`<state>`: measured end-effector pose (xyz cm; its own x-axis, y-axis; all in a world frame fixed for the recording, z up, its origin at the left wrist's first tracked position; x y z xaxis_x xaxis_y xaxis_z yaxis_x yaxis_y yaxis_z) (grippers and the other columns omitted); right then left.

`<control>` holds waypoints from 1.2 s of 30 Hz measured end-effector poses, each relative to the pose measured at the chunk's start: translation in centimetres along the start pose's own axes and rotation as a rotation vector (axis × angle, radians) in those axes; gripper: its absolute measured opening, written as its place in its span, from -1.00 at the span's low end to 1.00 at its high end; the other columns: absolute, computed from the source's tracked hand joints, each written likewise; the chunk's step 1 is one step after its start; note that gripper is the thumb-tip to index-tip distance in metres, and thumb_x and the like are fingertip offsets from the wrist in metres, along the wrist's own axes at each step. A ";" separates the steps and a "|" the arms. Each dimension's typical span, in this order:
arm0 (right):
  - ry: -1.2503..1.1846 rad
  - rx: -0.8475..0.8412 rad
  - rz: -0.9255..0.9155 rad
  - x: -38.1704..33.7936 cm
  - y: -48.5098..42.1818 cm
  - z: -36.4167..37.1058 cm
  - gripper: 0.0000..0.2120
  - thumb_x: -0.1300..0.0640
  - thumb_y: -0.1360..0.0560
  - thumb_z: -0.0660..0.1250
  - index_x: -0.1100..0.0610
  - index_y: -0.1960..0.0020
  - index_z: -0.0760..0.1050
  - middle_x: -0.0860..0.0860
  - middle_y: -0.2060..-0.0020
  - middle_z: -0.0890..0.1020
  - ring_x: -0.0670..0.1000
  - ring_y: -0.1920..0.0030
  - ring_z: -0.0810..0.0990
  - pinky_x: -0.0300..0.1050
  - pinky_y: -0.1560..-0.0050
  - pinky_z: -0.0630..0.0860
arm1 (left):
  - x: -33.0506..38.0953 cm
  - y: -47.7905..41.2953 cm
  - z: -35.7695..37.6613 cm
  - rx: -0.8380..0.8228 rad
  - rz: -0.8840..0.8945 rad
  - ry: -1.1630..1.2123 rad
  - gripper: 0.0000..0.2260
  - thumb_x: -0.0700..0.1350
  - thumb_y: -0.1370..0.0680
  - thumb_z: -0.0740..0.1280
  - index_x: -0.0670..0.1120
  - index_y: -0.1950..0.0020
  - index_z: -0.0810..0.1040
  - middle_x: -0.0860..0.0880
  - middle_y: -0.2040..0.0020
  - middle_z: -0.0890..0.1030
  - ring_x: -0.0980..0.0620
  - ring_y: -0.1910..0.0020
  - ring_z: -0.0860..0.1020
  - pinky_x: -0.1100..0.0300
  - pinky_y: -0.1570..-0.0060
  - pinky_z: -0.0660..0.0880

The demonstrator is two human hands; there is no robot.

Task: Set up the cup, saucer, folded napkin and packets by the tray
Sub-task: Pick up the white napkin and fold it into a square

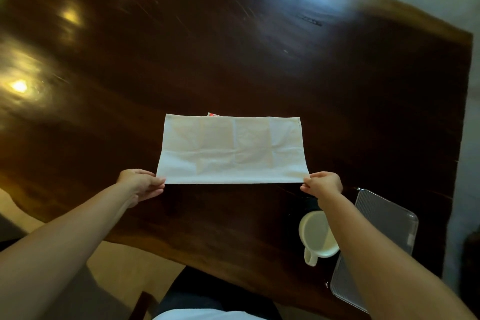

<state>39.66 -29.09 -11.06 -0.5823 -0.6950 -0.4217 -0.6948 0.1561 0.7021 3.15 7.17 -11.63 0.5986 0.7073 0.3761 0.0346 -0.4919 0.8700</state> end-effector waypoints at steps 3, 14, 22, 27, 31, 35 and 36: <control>-0.034 0.004 -0.012 -0.2 0.3 -0.3 -0.75 0.42 -0.45 0.47 0.27 -0.09 0.58 0.27 -0.05 0.64 0.11 0.21 0.72 -0.15 0.24 0.64 | -0.9 -0.2 0.3 -0.024 -0.083 0.026 -0.77 -0.43 -0.45 0.46 -0.28 -0.04 0.52 -0.31 0.03 0.64 -0.16 0.14 0.66 0.03 0.33 0.69; -0.122 -0.022 -0.278 -4.7 5.5 1.2 -0.93 0.14 -0.52 0.46 0.05 0.14 0.60 0.05 0.17 0.69 -0.03 0.20 0.69 -0.08 0.09 0.68 | -2.6 1.0 1.4 -0.023 -0.036 -0.009 -0.80 -0.26 -0.60 0.34 -0.28 -0.21 0.51 -0.24 -0.06 0.64 -0.16 -0.01 0.63 -0.03 0.00 0.61; 0.031 -0.015 -0.633 -10.1 11.8 4.1 -0.86 0.03 -0.51 0.45 -0.10 0.21 0.57 -0.07 0.21 0.68 -0.04 0.13 0.69 0.04 0.02 0.69 | -4.0 0.3 1.5 -0.060 0.040 0.010 -0.78 -0.22 -0.63 0.31 -0.23 -0.26 0.50 -0.16 0.04 0.65 -0.10 0.11 0.65 0.03 0.16 0.64; 0.072 -0.020 -0.715 -12.4 15.7 7.7 -0.91 0.06 -0.54 0.42 -0.02 0.14 0.58 -0.11 0.21 0.63 -0.08 0.14 0.64 -0.12 0.11 0.64 | -4.3 -0.6 0.8 -0.125 0.053 0.000 -0.80 -0.20 -0.63 0.32 -0.20 -0.24 0.53 -0.11 0.08 0.66 -0.09 0.10 0.66 0.06 0.23 0.63; 0.109 -0.100 -0.789 -13.5 19.6 13.3 -0.93 0.10 -0.56 0.40 0.06 0.08 0.63 -0.10 0.24 0.62 -0.14 0.21 0.62 -0.33 0.25 0.48 | -4.1 -1.5 0.2 -0.196 0.056 -0.019 -0.78 -0.20 -0.62 0.34 -0.19 -0.26 0.55 -0.12 0.03 0.67 -0.11 0.07 0.68 0.07 0.24 0.63; 0.223 -0.201 -0.883 -12.9 23.3 21.0 -0.94 0.11 -0.57 0.37 0.00 0.08 0.58 -0.12 0.22 0.60 -0.15 0.22 0.59 -0.37 0.27 0.45 | -3.8 -2.1 0.2 -0.276 0.025 -0.036 -0.79 -0.17 -0.61 0.35 -0.17 -0.23 0.57 -0.12 0.02 0.69 -0.10 0.09 0.69 0.06 0.28 0.62; 0.280 -0.229 -0.900 -12.3 23.8 23.0 -0.94 0.10 -0.58 0.36 0.01 0.06 0.59 -0.11 0.19 0.60 -0.13 0.19 0.59 -0.33 0.22 0.49 | -3.8 -2.3 0.2 -0.291 0.014 -0.043 -0.80 -0.16 -0.61 0.36 -0.16 -0.22 0.57 -0.12 0.03 0.70 -0.11 0.10 0.70 0.05 0.29 0.61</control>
<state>20.56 -0.66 -2.35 0.2697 -0.6339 -0.7248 -0.7147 -0.6362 0.2906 0.96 5.51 -15.07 0.6313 0.6762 0.3798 -0.2009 -0.3304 0.9222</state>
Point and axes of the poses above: each hand's wrist, its own y-axis away from the middle knuckle, its own z-axis out of the palm, x = y × z, the point moved 9 cm from there along -y, towards the middle knuckle
